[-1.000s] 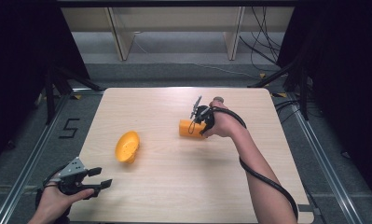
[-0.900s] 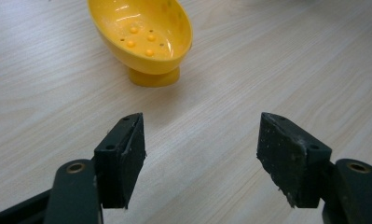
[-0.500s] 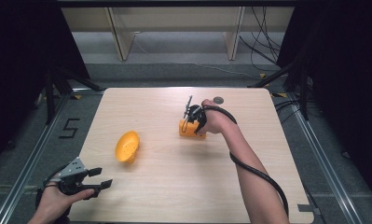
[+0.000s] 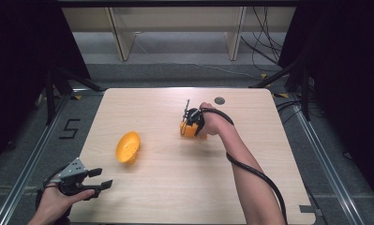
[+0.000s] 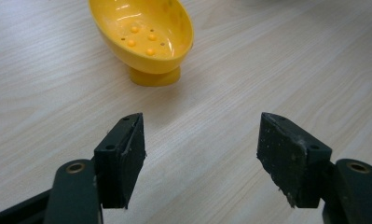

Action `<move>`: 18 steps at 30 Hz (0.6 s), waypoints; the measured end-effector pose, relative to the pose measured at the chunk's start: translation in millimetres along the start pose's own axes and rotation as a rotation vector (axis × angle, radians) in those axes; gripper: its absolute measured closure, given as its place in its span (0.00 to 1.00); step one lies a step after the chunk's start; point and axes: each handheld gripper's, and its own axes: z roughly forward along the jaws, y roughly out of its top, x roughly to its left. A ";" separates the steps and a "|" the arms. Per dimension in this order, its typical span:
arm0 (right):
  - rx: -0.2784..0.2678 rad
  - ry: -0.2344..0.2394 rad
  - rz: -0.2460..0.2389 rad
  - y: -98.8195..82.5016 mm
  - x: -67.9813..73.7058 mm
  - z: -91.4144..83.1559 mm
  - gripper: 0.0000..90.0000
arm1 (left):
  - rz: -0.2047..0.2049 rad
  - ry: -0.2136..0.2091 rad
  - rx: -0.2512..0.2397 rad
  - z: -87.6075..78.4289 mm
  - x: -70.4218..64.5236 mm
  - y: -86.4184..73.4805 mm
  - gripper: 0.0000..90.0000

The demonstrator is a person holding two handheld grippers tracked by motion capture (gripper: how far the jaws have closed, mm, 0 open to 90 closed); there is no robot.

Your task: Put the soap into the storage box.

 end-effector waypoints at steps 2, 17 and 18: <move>0.005 -0.003 0.009 -0.2 0.2 0.0 0.54 | -0.002 0.001 0.000 -0.1 0.0 0.1 0.35; 0.019 0.035 -0.027 4.2 3.7 2.0 0.68 | 0.003 0.004 0.014 0.5 0.5 -0.5 0.35; 0.024 0.034 -0.022 4.8 6.2 1.6 0.68 | 0.003 0.002 0.019 0.2 0.6 -0.4 0.35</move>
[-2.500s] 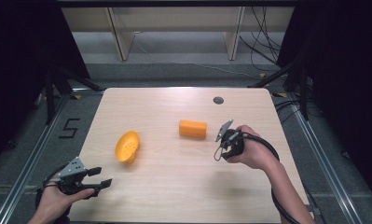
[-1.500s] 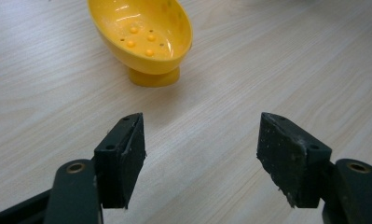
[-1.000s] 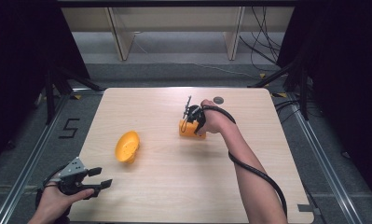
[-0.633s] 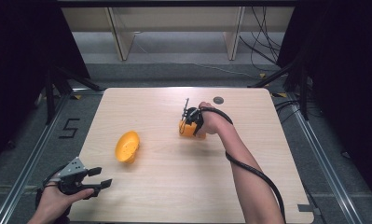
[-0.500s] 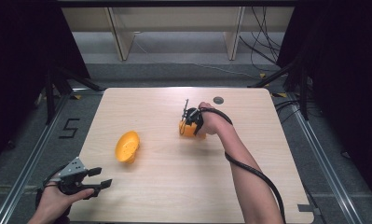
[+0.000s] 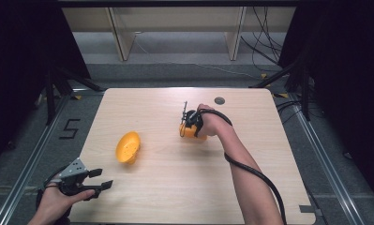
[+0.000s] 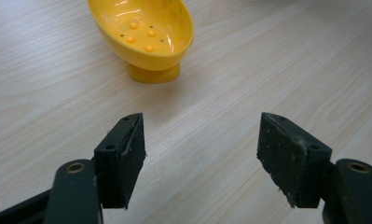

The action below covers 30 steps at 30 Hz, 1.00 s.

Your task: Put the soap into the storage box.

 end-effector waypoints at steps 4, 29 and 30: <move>-0.014 0.010 0.047 -0.4 3.7 -0.5 0.68 | -0.004 -0.003 -0.004 0.3 -0.4 -0.2 0.35; -0.081 0.052 0.094 -7.1 21.0 -23.3 0.69 | -0.010 0.006 -0.005 0.6 0.8 -0.7 0.35; -0.081 0.052 0.094 -7.1 21.0 -23.3 0.69 | -0.010 0.006 -0.005 0.6 0.8 -0.7 0.35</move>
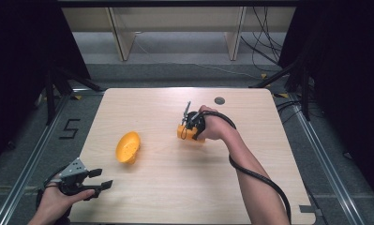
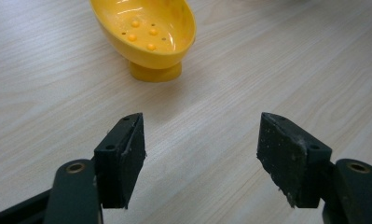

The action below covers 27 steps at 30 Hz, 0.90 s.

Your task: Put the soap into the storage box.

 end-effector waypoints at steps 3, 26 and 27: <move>-0.012 0.020 0.054 -1.1 7.4 -5.7 0.69 | 0.000 0.003 -0.010 -0.5 -0.3 0.6 0.35; -0.084 0.278 -0.198 8.4 107.9 -58.6 0.69 | 0.447 -0.198 -0.070 38.8 -74.8 73.6 0.29; -0.068 0.292 -0.198 10.7 115.9 -62.9 0.69 | 0.469 -0.220 -0.064 43.7 -79.0 77.6 0.29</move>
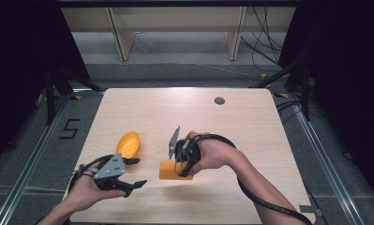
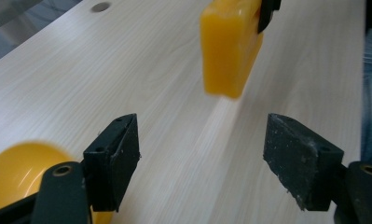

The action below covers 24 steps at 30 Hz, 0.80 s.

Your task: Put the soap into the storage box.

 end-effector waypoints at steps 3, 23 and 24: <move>0.013 0.003 -0.019 5.4 8.4 -2.6 0.69 | 0.039 -0.059 -0.003 15.6 -7.2 9.7 0.28; 0.014 0.026 -0.086 13.4 20.0 1.1 0.69 | 0.083 -0.159 -0.049 43.3 -19.7 15.4 0.48; 0.016 0.029 -0.075 13.7 21.3 1.0 0.69 | 0.083 -0.166 -0.049 44.0 -20.0 15.3 0.50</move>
